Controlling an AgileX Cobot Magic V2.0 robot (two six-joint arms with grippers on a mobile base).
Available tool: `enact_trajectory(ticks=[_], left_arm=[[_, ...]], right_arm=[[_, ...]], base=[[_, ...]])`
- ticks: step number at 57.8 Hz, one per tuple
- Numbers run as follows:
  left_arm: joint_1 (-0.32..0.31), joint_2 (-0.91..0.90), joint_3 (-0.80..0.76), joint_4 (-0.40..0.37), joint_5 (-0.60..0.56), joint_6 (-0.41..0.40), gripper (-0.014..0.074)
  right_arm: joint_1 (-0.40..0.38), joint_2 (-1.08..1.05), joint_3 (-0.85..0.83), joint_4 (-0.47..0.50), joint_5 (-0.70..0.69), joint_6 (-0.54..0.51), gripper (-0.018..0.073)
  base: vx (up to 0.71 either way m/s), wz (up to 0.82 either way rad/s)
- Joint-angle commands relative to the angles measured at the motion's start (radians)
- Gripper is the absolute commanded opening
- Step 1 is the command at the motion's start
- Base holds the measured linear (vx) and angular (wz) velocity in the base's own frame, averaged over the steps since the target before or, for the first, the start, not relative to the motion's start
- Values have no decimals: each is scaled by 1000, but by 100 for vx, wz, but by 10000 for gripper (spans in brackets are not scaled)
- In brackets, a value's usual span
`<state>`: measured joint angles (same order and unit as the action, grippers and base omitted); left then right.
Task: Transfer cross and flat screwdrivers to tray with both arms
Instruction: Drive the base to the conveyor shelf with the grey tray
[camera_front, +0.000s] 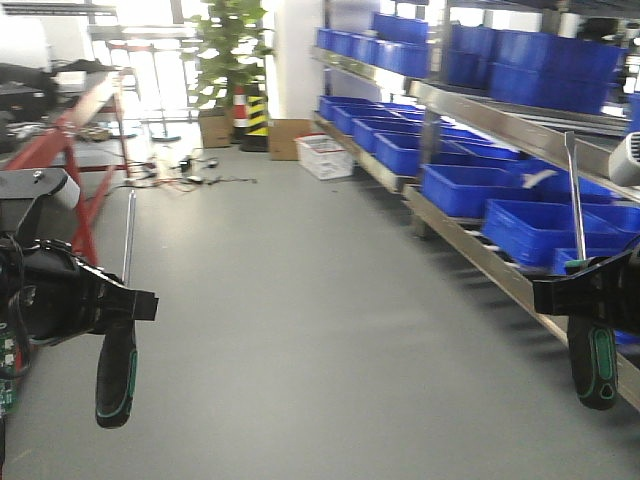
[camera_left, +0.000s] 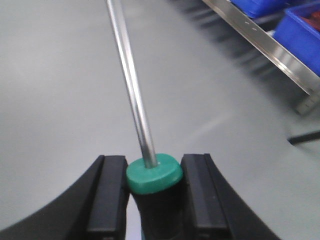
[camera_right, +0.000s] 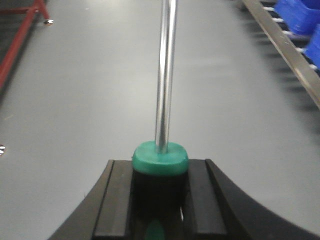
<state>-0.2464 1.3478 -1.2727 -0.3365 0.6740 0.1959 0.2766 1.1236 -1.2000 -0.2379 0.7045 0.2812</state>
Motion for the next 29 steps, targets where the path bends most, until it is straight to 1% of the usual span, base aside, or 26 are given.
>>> enact_trajectory(ticks=[1,13,29], left_arm=[[-6,-36,-30,-25,-77,-10,-1],[-6,-36,-30,-25,-77,-10,-1],[-6,-37,-30,-25,-77,-10,-1]], right_arm=[[-2,-20,-38,-18,-87,-5,-9],[-2,-19,-38,-18,-87,-5,-9],[-2,-19,-38,-18,-87,-5,-9]], base=[[49,55],[50,44],[51,29]])
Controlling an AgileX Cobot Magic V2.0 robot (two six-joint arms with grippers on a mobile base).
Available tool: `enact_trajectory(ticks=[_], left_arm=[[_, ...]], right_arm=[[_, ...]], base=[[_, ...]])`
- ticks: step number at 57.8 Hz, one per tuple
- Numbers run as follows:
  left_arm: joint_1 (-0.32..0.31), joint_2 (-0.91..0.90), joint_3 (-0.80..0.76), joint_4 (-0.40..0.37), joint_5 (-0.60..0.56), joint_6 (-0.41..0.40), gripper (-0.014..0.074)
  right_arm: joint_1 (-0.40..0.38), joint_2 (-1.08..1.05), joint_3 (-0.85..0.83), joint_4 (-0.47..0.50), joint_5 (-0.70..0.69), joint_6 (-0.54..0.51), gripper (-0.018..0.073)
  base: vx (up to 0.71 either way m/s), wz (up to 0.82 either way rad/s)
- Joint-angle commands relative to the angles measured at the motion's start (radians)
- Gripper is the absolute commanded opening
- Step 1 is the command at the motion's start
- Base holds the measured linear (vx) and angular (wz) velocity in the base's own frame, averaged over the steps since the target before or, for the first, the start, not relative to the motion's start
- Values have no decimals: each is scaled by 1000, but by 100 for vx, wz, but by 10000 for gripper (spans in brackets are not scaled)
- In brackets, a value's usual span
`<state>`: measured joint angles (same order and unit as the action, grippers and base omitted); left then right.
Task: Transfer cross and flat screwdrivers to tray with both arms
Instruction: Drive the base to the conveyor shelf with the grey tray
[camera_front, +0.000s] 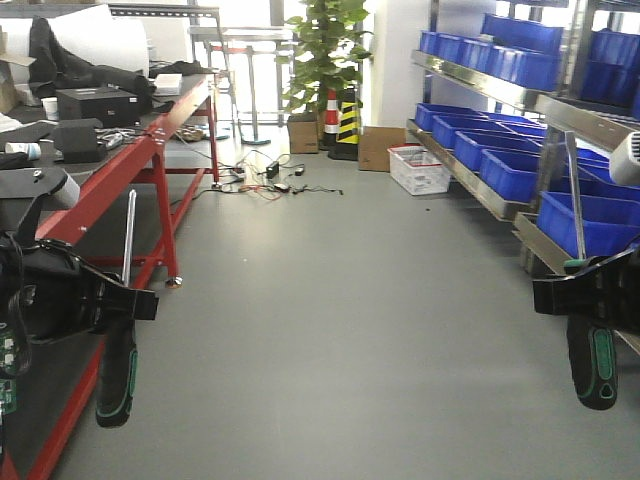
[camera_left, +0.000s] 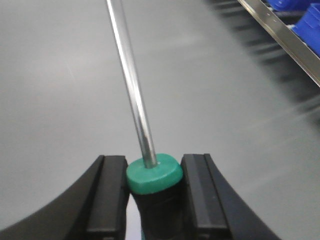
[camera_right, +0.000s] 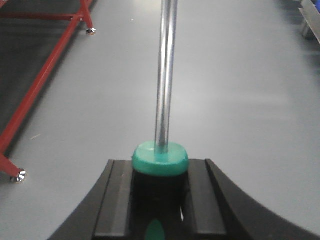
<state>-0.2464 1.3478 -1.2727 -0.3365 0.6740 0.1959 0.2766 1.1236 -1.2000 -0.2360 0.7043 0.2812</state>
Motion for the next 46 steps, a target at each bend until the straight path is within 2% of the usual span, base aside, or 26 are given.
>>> enact_trajectory(ticks=[1,46], left_arm=[[-6,-37,-30,-25,-77,-10,-1],[-6,-37,-30,-25,-77,-10,-1]], right_arm=[[-2,-19,-38,-20,-86,-5,-9],[-2,-19,-38,-20,-86,-5,-9]], base=[[52,23],[53,7]])
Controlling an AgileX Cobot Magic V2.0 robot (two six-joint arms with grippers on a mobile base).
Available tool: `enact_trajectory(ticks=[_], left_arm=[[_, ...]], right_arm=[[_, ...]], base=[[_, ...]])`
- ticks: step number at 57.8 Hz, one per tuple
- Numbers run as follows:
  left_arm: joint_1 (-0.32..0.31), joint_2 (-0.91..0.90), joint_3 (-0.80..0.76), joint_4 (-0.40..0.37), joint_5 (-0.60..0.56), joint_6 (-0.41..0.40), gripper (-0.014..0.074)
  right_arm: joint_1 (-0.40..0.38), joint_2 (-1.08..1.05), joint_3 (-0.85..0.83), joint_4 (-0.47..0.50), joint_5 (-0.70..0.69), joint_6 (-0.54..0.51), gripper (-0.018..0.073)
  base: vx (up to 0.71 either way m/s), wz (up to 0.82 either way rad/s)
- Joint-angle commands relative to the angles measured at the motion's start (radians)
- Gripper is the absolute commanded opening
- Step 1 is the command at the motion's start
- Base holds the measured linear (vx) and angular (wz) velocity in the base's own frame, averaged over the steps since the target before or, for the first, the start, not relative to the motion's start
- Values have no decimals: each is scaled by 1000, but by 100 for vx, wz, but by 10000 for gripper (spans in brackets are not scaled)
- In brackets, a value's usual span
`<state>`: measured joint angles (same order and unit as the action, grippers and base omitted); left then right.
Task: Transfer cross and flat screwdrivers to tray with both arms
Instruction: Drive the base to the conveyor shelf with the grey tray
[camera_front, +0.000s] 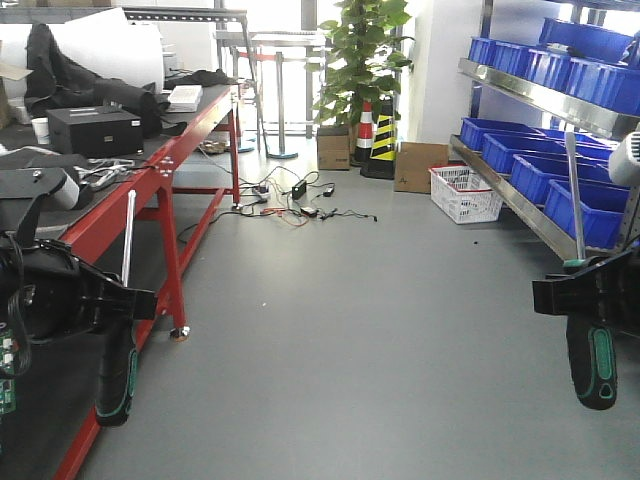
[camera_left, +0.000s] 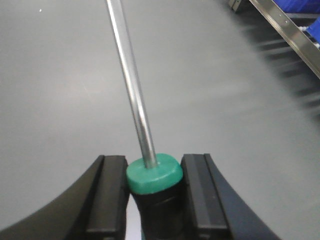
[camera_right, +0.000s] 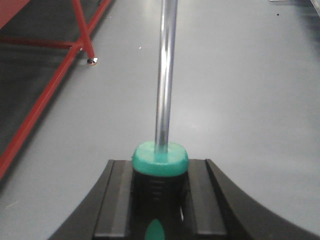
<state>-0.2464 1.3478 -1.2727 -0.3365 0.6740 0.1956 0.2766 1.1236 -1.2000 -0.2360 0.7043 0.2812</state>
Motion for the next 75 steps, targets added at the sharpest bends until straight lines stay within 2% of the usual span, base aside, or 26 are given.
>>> enact_trajectory(ticks=[1,40,75], left_arm=[[-6,-37,-30,-25,-77,-9,-1],[-6,-37,-30,-25,-77,-9,-1],[-6,-37,-30,-25,-77,-9,-1]], right_arm=[[-2,-19,-38,-20,-86,-5,-9],[-2,-19,-38,-20,-86,-5,-9],[-2,-19,-38,-20,-87,-5,-9]], base=[[54,-6],[51,-22],[45,-58]])
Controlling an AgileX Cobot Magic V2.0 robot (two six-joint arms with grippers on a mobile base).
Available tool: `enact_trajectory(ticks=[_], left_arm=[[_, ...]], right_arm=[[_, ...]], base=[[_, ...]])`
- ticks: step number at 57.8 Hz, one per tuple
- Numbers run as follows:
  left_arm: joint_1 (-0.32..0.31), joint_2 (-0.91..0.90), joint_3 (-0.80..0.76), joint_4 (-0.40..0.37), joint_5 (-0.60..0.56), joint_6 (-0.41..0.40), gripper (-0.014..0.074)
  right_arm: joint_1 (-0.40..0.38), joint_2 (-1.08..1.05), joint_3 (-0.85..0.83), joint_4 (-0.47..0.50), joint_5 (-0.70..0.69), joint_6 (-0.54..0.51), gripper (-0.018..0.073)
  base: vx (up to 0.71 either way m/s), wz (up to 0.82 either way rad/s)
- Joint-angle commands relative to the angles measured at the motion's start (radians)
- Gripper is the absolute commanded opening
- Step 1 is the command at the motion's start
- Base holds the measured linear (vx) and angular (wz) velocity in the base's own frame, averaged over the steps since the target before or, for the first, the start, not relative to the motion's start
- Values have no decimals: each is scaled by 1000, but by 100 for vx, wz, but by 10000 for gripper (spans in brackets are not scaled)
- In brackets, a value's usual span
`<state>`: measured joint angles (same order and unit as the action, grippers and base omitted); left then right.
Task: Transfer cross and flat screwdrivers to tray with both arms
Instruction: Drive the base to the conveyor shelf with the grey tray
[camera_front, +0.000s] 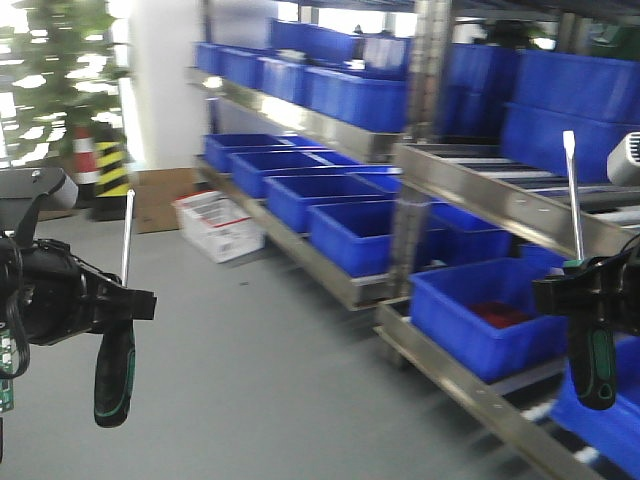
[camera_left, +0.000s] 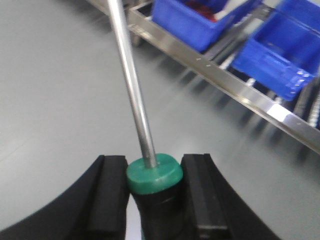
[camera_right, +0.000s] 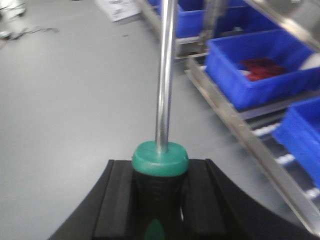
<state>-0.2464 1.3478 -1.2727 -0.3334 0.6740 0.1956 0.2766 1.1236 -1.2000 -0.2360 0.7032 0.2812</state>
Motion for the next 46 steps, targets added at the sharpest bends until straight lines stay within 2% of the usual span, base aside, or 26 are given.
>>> enact_trajectory(ticks=[1,46], left_arm=[[-6,-37,-30,-28,-77,-9,-1],[-6,-37,-30,-28,-77,-9,-1]], right_arm=[[-2,-19,-38,-20,-86,-5,-9],[-2,-19,-38,-20,-85,-5,-9]], base=[[39,-84],[29,-86]])
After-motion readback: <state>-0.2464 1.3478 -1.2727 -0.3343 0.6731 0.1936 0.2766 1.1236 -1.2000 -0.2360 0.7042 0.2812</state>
